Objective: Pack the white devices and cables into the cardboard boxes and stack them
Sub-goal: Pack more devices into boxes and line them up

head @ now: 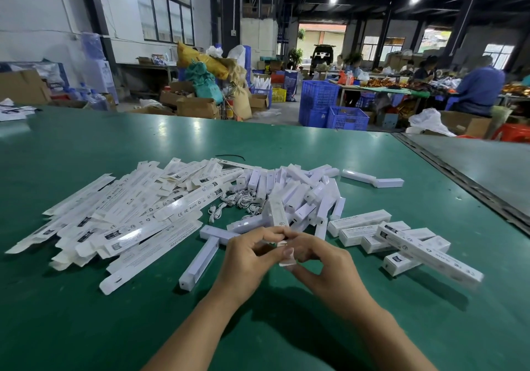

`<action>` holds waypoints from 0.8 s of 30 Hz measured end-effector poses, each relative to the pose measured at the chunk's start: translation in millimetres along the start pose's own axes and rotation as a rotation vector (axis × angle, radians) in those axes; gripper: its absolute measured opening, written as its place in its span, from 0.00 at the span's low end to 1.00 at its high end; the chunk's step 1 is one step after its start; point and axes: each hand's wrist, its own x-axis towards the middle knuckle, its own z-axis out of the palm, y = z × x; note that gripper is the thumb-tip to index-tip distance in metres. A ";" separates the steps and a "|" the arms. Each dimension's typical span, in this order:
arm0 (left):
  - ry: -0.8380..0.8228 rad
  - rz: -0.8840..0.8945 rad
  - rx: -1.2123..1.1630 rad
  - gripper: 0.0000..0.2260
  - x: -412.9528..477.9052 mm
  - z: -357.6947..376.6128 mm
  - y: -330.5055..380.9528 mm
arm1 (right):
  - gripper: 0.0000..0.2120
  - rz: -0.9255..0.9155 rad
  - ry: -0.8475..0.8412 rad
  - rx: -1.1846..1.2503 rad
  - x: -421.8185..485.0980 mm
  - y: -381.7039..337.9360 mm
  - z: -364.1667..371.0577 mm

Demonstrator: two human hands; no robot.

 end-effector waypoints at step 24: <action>0.014 0.047 0.172 0.17 -4.0 2.4 -0.5 | 0.08 -0.141 0.311 -0.172 1.9 -1.6 0.9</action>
